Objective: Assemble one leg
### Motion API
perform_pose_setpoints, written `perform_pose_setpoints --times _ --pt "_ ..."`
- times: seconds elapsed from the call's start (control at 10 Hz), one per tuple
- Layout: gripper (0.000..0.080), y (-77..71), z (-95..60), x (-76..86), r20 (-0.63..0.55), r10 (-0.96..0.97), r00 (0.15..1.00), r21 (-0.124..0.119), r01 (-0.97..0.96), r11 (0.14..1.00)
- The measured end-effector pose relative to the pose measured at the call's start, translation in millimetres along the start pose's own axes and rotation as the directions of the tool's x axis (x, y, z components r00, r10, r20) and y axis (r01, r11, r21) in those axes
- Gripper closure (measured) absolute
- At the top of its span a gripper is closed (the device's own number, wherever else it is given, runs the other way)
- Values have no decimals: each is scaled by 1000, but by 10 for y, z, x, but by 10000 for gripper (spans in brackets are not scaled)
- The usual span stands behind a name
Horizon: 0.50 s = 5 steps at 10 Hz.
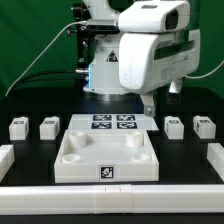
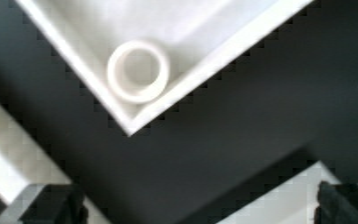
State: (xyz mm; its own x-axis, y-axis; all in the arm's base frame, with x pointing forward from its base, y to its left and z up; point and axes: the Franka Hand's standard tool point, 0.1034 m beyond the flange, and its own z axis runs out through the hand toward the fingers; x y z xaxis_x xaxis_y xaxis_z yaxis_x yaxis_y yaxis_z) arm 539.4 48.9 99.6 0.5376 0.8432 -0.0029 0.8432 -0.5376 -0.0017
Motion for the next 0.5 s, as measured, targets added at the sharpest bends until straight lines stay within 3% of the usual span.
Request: perform_pose_setpoints --times 0.3,0.5 --pt "150 -275 259 -487 2 -161 987 13 161 987" --pt "150 -383 398 -730 1 -245 969 23 245 969"
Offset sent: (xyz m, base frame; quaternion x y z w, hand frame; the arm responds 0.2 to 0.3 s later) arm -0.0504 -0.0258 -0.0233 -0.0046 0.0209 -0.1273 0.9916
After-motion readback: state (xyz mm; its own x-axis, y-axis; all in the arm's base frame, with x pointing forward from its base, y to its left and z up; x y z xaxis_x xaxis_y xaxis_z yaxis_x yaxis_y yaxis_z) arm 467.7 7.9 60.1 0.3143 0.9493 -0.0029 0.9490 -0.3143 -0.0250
